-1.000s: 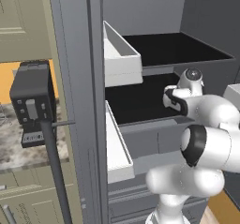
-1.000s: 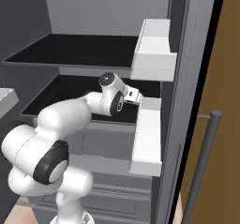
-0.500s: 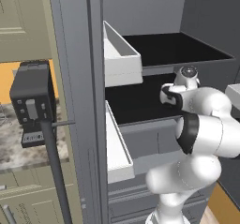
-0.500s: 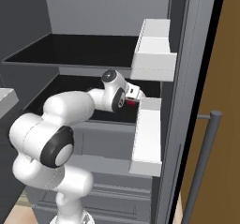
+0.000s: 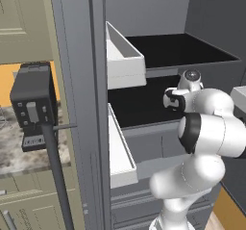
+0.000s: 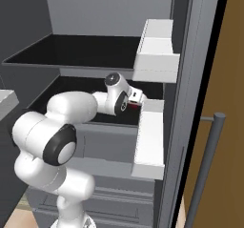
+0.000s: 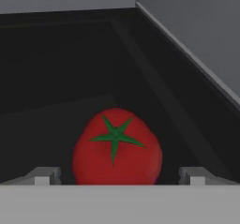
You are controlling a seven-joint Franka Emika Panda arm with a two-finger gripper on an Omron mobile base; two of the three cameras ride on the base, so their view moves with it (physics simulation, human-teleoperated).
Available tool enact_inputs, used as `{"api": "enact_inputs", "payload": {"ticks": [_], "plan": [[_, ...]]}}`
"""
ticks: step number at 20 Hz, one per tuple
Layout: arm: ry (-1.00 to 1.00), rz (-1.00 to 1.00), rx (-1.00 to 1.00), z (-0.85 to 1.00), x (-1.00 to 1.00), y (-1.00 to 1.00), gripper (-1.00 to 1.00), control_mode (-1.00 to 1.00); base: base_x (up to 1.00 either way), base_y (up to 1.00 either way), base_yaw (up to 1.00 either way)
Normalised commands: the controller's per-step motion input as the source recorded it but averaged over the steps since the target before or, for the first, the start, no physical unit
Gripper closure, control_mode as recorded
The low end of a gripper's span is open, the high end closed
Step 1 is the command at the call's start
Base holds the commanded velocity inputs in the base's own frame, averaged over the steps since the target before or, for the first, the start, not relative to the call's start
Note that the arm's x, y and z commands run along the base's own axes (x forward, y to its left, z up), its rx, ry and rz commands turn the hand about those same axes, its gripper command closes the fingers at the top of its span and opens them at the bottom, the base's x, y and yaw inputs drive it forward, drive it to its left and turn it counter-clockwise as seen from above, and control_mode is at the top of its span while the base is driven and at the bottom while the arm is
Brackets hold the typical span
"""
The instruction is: Open the fridge, remove the apple, tomato, and steak, and place them on any counter.
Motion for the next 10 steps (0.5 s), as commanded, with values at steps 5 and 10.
{"api": "enact_inputs", "payload": {"ticks": [5,10], "plan": [[0.0,0.0,0.0,-0.09,0.21,-0.01,-1.0,-1.0,0.0,0.0,0.0],[0.02,0.0,0.0,-0.07,0.27,0.0,-1.0,-1.0,0.0,0.0,0.0]]}}
